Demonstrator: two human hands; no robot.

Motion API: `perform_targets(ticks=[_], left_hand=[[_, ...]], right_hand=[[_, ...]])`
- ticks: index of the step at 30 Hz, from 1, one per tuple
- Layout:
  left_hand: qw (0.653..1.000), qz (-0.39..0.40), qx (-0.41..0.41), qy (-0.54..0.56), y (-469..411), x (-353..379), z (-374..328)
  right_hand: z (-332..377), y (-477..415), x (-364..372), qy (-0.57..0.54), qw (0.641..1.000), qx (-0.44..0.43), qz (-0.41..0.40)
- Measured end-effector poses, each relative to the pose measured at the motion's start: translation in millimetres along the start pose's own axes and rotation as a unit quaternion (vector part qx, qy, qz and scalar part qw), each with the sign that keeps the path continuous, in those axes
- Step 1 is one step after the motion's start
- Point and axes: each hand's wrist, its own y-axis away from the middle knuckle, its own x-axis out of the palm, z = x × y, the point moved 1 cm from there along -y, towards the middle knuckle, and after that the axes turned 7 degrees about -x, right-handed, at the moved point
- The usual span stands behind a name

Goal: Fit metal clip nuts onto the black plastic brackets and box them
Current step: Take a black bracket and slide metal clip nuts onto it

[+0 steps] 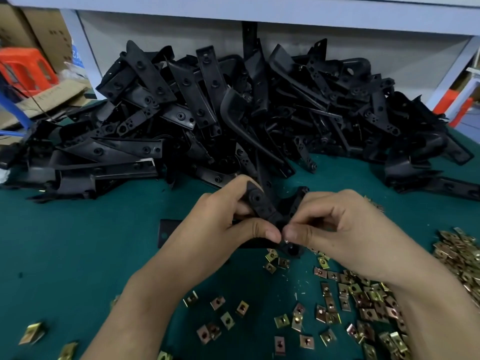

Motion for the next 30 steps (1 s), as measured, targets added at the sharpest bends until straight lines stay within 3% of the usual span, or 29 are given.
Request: perform_targets(ticks=[5,7,9,11,14,16,25,30], left_hand=[[0.999,-0.023,0.003,-0.040,0.5,1.6,2.8],[0.996,-0.076,0.016,-0.041,0.5,3.2,2.7],[0.987,-0.151,0.022,-0.048,-0.1,2.9,2.8],[0.973,-0.221,0.017,-0.065,-0.9,0.3,6.4],[0.942,-0.311,0.000,-0.124,-1.4,-4.7,15.6],[0.931,-0.341,-0.011,-0.132,-1.1,-5.1,18.0],[0.961,-0.271,0.045,-0.030,-2.3,-6.5,15.7],[0.975,-0.215,0.058,0.021,-3.3,-4.6,11.1]], right_hand=[[-3.0,-1.1,4.4,-0.029,0.999,0.019,0.042],[-7.7,-3.1,8.7,-0.085,0.995,0.050,-0.006],[-15.8,-5.6,12.3,-0.175,0.971,0.111,-0.116],[-20.5,-5.2,13.3,-0.126,0.972,0.125,-0.152],[-21.7,-1.6,19.5,0.099,0.990,0.094,0.042],[-24.7,-1.3,29.0,0.143,0.976,0.110,0.122],[-28.2,-1.6,39.9,0.121,0.985,0.090,0.086],[-17.1,-7.8,31.7,-0.025,0.994,0.052,-0.088]])
